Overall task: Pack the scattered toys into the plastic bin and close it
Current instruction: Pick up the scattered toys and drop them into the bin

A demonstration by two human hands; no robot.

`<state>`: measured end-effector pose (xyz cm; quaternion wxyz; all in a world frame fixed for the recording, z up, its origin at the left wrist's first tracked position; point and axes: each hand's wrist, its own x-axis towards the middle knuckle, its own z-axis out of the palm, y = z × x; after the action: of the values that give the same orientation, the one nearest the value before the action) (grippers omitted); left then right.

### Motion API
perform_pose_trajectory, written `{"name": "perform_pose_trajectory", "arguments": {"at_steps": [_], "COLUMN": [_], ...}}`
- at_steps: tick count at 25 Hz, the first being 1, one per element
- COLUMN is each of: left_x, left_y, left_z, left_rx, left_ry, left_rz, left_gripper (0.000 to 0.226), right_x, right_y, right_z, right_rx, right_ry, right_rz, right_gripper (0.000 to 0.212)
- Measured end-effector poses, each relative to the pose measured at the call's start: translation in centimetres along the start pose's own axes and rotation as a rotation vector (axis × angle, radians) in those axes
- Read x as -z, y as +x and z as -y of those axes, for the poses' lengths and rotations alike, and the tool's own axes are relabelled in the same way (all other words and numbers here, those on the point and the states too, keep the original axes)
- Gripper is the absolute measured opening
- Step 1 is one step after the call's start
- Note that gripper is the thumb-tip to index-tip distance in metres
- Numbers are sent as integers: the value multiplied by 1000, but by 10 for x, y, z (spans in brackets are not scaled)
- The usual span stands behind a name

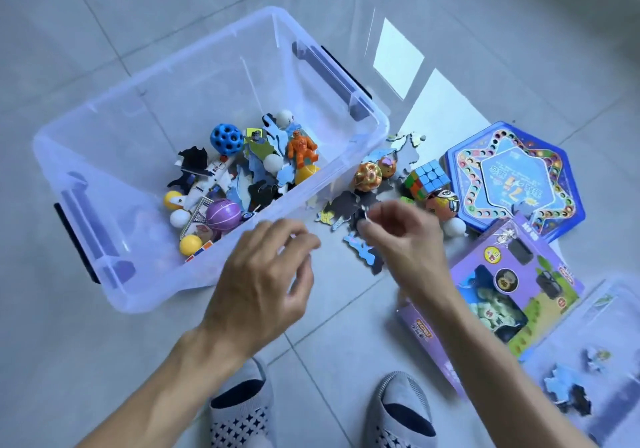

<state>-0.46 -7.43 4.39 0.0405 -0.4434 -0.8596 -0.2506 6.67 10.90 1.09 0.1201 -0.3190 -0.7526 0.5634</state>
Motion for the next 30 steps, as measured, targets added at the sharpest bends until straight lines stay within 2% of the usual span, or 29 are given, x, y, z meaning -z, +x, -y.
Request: {"name": "perform_pose_trajectory", "arguments": {"at_steps": [1, 3, 4, 7, 8, 11, 12, 16, 19, 20, 22, 23, 25, 28, 30], "left_x": [-14, -49, -66, -112, -130, -176, -186, -199, -197, -196, -192, -192, -189, -186, -185], "left_y": [-12, -28, -30, -7, 6, 41, 47, 28, 19, 19, 16, 13, 5, -1, 4], "left_z": [-7, -12, -11, -10, -10, -10, -9, 6, 15, 18, 24, 25, 24, 21, 17], "left_rx": [-27, -42, -47, -104, -124, -107, -98, -53, 18, 71, 157, 150, 115, 100, 72], "left_ry": [-43, -60, -46, 88, 133, 229, 248, 207, 112, 53, -66, -86, -86, -138, -168], "left_rz": [60, 226, 316, 587, 649, 776, 790, 761, 748, 766, 773, 745, 655, 532, 557], "left_gripper": [17, 19, 20, 24, 30, 46, 48, 42, 33, 34, 35, 31, 20, 24, 25], "right_x": [9, 20, 23, 23, 23, 21, 21, 17, 21, 25, 34, 39, 48, 52, 53], "right_y": [16, 50, 63, 68, 59, 29, 23, 22, 24, 26, 27, 27, 27, 41, 52], "right_z": [24, 44, 38, -28, -59, -134, -147, -151, -145, -143, -143, -144, -141, -139, -141], "right_rx": [45, 103, 90, 69, 66, -12, -28, -61, -148, -187, -170, -146, -157, -271, -350], "right_ry": [46, -55, -129, -483, -599, -870, -913, -789, -636, -633, -753, -804, -753, -741, -851], "right_rz": [23, 101, 91, -77, -51, 257, 296, 223, 82, 57, 108, 121, 24, -203, -240], "right_gripper": [3, 18, 21, 6, 5, 21, 22, 23, 19, 16, 11, 8, 1, 17, 26]}}
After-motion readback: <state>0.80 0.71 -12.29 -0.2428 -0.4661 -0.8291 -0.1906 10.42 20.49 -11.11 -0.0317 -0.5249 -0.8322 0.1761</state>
